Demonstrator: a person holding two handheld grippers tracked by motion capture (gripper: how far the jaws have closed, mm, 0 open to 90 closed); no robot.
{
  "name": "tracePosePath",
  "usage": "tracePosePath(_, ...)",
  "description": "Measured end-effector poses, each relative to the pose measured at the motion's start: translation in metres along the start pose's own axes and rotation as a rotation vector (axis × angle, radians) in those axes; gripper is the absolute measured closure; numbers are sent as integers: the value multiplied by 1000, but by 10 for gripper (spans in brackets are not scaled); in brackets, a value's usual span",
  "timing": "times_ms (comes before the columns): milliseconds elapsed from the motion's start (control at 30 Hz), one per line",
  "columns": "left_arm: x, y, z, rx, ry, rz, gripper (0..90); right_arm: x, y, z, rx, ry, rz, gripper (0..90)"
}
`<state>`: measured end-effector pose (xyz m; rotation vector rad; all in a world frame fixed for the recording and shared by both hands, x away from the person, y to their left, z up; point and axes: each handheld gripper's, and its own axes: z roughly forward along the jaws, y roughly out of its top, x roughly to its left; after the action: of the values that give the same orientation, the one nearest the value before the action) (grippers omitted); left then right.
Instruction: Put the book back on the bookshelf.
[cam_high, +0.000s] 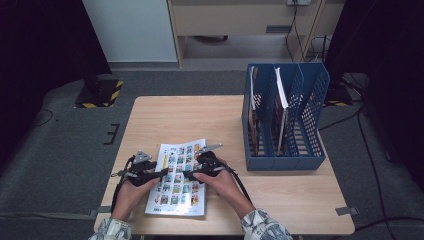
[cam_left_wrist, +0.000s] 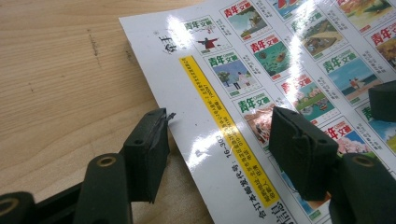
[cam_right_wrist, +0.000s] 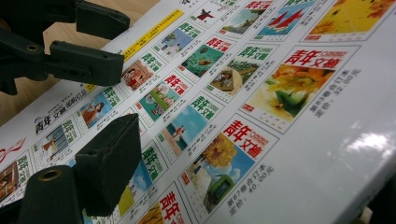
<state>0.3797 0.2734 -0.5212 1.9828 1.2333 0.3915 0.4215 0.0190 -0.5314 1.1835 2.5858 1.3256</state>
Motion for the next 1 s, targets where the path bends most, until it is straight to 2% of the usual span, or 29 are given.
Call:
tracePosePath(167, 0, 0, 0, 0, 0, 4, 374, 0, 4, -2, 13, 5, 16, 229)
tracePosePath(300, 1, -1, 0, -2, -4, 4, 374, 3, 9, -7, 1, 17, 6, 268)
tracePosePath(567, 1, 0, 0, -2, 1, 7, 369, 9, 12, -7, -5, 36, 1, 267)
tracePosePath(767, 0, 0, 0, -2, 3, 11, 369, 10, 12, -1, 24, 23, 20, 249)
tracePosePath(900, 0, 0, -1, -1, 5, 11, 368, 10, 14, -3, 6, 23, 72, 358)
tracePosePath(1000, 1, 0, -1, -1, 7, 6, 367, 9, 16, -6, -6, 19, 87, 473)
